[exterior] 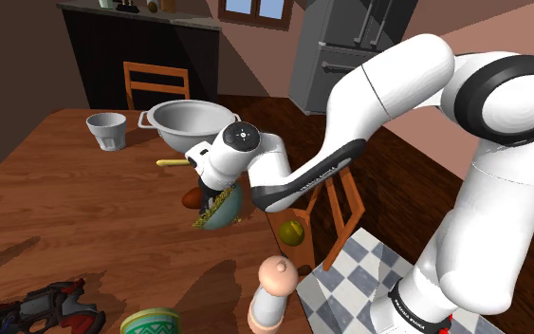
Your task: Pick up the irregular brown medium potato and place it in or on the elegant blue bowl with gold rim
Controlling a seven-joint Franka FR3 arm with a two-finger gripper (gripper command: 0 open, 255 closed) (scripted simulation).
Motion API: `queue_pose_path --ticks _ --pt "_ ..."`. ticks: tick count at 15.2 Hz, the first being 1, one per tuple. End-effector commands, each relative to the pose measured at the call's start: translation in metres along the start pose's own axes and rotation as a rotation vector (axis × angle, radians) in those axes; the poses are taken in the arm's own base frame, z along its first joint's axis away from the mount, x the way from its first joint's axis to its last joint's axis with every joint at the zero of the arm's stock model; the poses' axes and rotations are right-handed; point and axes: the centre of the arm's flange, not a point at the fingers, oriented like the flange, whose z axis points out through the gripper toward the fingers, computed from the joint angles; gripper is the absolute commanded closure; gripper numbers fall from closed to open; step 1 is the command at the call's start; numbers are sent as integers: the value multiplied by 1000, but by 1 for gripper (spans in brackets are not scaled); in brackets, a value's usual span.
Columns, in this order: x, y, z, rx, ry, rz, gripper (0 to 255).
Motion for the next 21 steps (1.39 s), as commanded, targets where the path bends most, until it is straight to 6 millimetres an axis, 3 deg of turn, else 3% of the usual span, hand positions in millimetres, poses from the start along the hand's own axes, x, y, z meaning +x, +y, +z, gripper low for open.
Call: queue_pose_path --ticks 1,7,8,16,21 --pt "-2 -1 6 4 -7 -1 0" --pt "-2 -1 6 5 -6 -1 0" --pt "-1 -2 6 4 -6 -1 255" --pt "-1 0 9 4 -7 -1 255" --pt "3 8 -13 5 -6 -1 255"
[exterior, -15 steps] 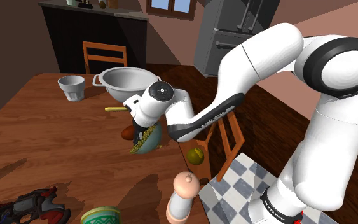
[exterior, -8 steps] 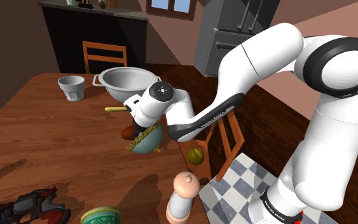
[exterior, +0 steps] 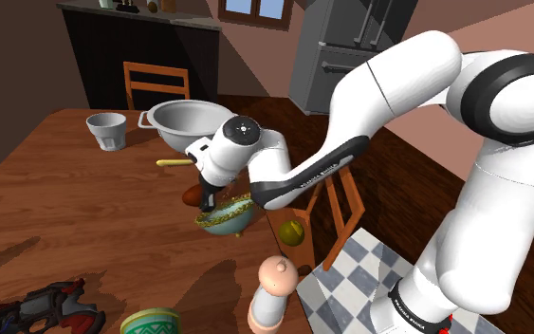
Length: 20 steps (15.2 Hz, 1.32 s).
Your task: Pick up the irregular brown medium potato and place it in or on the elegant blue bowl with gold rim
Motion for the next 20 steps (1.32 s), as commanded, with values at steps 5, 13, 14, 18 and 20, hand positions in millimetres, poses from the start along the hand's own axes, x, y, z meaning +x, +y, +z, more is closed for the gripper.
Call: queue_pose_path --ticks 5,13,14,18,20 --pt "7 13 -27 1 -1 0 255" --pt "15 31 -64 1 -1 0 255" --pt "16 34 -69 1 -1 0 255" --pt "20 43 -87 1 -1 0 255" --pt "22 48 -96 1 -1 0 255"
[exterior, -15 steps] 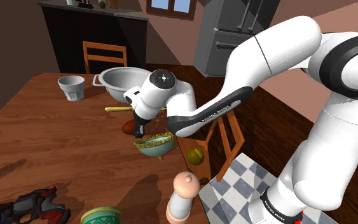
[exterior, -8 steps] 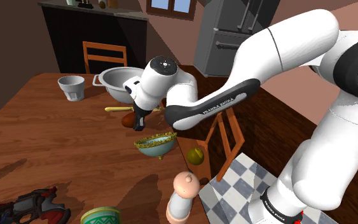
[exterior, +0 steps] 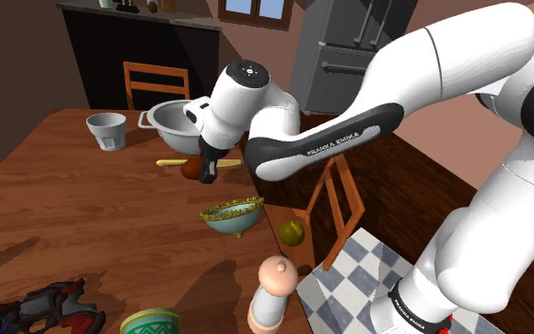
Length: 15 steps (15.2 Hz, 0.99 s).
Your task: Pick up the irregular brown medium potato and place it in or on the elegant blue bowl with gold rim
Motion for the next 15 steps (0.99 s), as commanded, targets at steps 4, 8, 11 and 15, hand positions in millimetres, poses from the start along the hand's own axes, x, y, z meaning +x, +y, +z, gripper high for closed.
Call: queue_pose_path --ticks 4,8,11,15 --pt "6 13 -23 0 0 0 255" --pt "10 22 -41 0 0 0 255" --pt "-3 5 -57 0 0 0 255" --pt "-31 -32 -82 0 0 0 255"
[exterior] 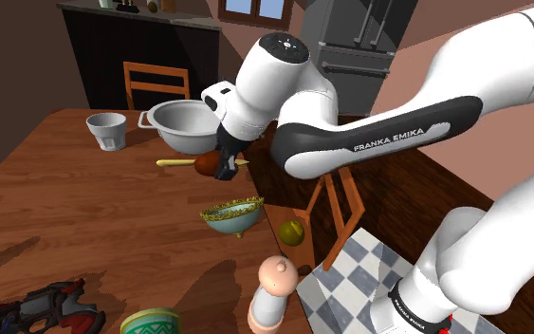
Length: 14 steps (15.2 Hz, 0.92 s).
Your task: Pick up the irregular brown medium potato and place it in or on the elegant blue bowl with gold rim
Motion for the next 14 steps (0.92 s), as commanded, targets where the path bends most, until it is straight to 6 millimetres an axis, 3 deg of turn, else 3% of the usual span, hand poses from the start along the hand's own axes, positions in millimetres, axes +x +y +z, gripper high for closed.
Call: queue_pose_path --ticks 1,7,14 --pt "-16 -17 -12 0 0 1 255" --pt "-60 -75 -52 0 0 1 255" --pt "-67 -91 -20 0 0 1 255"
